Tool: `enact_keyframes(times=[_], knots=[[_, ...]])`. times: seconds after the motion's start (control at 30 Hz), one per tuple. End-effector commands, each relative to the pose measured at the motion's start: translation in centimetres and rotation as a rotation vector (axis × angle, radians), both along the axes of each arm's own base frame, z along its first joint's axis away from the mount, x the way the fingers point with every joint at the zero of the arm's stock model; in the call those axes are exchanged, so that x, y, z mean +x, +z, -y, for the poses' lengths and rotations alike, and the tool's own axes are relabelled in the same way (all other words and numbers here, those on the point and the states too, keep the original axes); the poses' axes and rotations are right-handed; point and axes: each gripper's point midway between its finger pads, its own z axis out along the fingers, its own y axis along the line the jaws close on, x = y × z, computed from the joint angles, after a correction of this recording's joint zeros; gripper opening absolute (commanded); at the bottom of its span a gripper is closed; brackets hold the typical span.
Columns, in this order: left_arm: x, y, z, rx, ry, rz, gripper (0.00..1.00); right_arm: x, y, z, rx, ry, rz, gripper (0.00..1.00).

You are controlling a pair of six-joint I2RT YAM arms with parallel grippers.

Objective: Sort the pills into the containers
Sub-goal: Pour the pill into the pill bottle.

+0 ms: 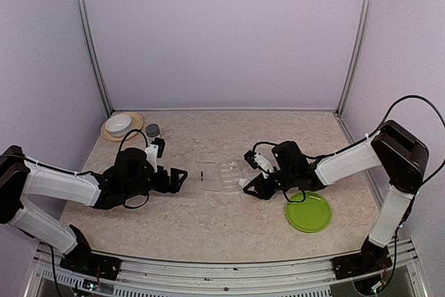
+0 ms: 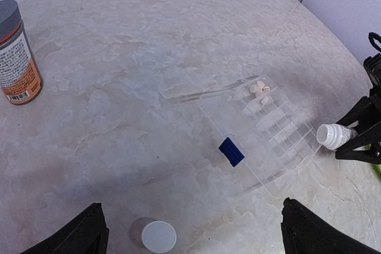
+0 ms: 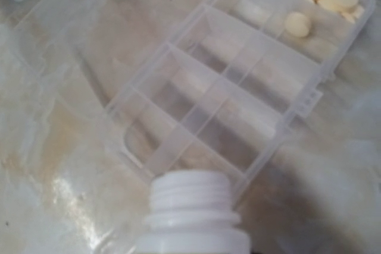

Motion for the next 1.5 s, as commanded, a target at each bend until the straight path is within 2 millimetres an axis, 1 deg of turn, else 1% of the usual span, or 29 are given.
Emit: enact_keyframes(times=[0.0, 0.4, 0.9, 1.47], knots=[[0.2, 0.4, 0.0, -0.016, -0.001, 0.013, 0.99, 0.2, 1.4, -0.5, -0.004, 0.012, 0.02, 0.0], [0.2, 0.4, 0.0, -0.016, -0.003, 0.014, 0.99, 0.1, 1.3, -1.0, -0.04, 0.027, 0.011, 0.0], [0.1, 0.4, 0.0, -0.018, -0.004, 0.013, 0.99, 0.3, 0.7, -1.0, -0.092, 0.023, -0.001, 0.0], [0.1, 0.4, 0.0, -0.017, -0.005, 0.011, 0.99, 0.0, 0.2, -1.0, -0.136, 0.038, -0.025, 0.0]])
